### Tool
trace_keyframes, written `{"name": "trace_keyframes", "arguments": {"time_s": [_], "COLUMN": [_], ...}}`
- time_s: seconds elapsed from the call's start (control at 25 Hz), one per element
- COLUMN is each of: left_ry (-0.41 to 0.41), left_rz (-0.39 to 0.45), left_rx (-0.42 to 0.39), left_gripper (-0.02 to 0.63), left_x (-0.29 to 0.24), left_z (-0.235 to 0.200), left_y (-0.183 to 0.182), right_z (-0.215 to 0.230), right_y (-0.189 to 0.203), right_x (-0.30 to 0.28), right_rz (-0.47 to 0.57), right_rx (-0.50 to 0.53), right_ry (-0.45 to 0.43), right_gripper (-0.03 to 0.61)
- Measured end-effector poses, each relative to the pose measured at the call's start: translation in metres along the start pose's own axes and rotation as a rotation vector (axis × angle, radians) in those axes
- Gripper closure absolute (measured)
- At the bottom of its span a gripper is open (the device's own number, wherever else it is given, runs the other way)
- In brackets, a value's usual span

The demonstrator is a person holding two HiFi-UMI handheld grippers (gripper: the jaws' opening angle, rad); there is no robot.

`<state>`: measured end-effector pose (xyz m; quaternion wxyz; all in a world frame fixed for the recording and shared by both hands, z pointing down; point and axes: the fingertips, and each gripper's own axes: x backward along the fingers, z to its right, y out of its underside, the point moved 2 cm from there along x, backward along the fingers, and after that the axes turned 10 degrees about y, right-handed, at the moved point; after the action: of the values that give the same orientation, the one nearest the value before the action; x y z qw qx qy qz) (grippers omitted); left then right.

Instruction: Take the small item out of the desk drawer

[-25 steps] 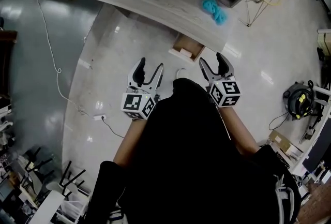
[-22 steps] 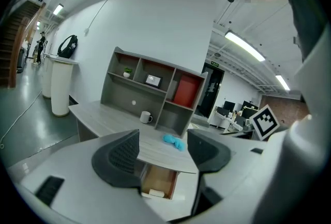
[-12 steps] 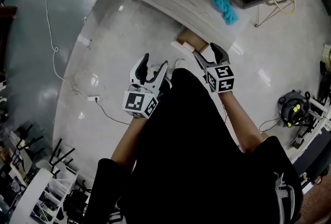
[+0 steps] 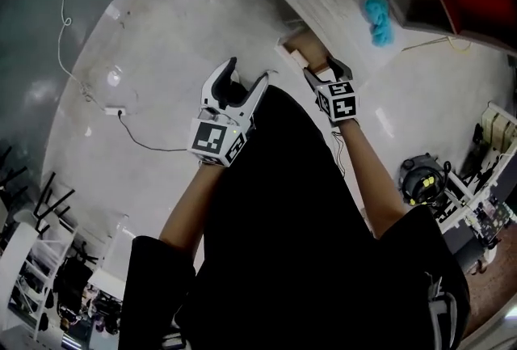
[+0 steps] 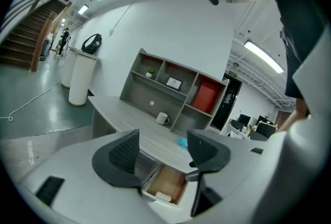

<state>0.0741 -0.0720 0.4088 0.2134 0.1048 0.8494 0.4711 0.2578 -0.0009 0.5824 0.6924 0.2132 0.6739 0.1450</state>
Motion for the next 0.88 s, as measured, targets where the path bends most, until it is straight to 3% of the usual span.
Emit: {"name": "trace_keyframes", "arguments": {"time_s": [0.48, 0.88], "left_ry": [-0.08, -0.129], "left_rz": [-0.071, -0.051], "left_rx": [0.088, 0.131], "left_gripper": [0.345, 0.345], "left_x": [-0.015, -0.033], "left_z": [-0.05, -0.062], "left_y": [0.072, 0.102], "right_z": [0.002, 0.001], "right_y": [0.08, 0.12], "right_x": [-0.139, -0.212], "right_rz": [-0.274, -0.336], "right_rx": [0.16, 0.2], "right_ry": [-0.079, -0.122], "right_gripper": [0.281, 0.281]}}
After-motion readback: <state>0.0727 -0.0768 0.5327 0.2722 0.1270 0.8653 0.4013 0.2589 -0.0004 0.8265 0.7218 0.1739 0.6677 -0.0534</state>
